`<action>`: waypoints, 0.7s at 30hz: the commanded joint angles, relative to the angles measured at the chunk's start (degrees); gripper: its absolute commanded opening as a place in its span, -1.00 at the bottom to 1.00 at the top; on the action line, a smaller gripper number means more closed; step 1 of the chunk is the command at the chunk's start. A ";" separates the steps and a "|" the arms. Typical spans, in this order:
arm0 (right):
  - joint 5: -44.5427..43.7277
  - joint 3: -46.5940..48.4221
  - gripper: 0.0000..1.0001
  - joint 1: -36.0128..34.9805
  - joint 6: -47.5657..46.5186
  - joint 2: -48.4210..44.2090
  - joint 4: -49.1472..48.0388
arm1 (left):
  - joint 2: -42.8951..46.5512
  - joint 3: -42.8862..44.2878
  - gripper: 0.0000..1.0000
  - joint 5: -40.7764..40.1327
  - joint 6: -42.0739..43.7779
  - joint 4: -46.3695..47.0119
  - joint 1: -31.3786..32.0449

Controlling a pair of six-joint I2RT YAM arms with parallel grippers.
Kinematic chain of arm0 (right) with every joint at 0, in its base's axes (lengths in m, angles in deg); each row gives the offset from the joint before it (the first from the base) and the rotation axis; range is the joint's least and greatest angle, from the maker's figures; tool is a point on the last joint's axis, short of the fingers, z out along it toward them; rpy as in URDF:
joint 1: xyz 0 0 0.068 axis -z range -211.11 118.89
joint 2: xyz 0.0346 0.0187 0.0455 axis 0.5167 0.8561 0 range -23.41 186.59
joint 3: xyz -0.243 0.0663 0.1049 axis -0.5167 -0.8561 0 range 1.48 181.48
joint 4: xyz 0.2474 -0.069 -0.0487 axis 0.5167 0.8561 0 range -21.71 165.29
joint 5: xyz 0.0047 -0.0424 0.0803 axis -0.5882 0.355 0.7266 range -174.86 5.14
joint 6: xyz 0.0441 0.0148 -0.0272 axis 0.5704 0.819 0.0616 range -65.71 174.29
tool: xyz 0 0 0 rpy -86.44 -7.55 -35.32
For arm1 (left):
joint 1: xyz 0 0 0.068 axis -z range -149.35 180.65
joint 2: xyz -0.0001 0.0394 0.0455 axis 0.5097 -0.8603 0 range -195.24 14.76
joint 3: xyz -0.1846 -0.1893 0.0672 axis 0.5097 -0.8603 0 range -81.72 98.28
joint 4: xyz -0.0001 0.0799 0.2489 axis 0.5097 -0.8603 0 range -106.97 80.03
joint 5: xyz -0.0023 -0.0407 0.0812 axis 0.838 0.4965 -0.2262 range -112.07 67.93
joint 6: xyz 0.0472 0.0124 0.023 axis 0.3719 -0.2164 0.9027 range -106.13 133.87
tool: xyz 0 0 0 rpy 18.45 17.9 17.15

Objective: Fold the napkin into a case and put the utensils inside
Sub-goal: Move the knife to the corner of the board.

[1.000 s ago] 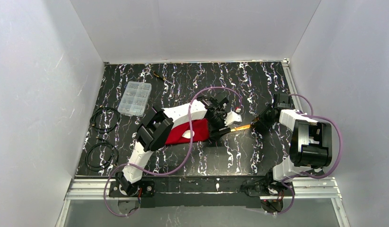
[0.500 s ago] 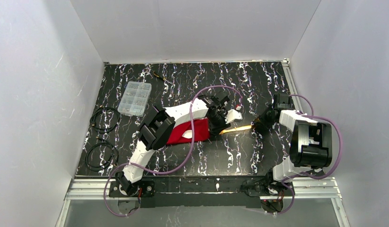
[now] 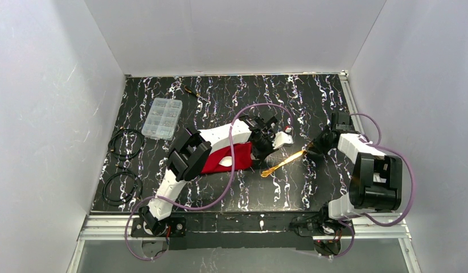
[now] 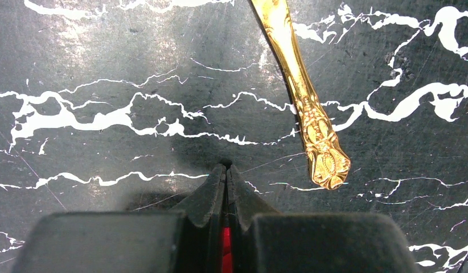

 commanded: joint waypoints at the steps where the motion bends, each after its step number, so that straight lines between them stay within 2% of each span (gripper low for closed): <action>1: -1.38 3.44 -0.52 -0.14 -0.78 -5.65 3.84 | -2.46 -3.20 -1.00 -0.31 -1.31 -5.91 0.04; 3: -0.96 3.52 -0.51 -0.09 -0.61 -6.47 3.90 | -0.82 -2.25 -0.99 2.68 -2.26 -7.83 -1.25; 4: -0.86 3.79 -0.51 -0.14 -0.66 -6.72 4.06 | 0.11 -1.73 -0.89 4.01 -2.85 -9.02 -1.46; 6: -0.07 4.30 -0.51 -0.12 -0.68 -6.70 3.99 | 2.60 -2.59 -0.54 6.12 -3.45 -11.05 -1.61; 8: 0.78 4.57 -0.50 -0.19 -0.59 -6.04 3.69 | 5.99 -4.86 -0.08 7.51 -4.48 -10.97 -1.27; 9: 1.20 4.47 -0.50 -0.30 -0.52 -5.49 3.42 | 6.85 -5.76 0.00 7.32 -4.79 -10.85 -0.87; 15: 2.66 2.24 -0.54 -1.45 0.15 -2.64 0.90 | 6.43 -7.58 0.03 4.27 -7.25 -8.26 0.29; 21: 1.32 1.31 -0.55 -1.74 -1.14 0.15 1.07 | 4.00 -4.71 0.03 4.78 -9.63 -6.75 1.12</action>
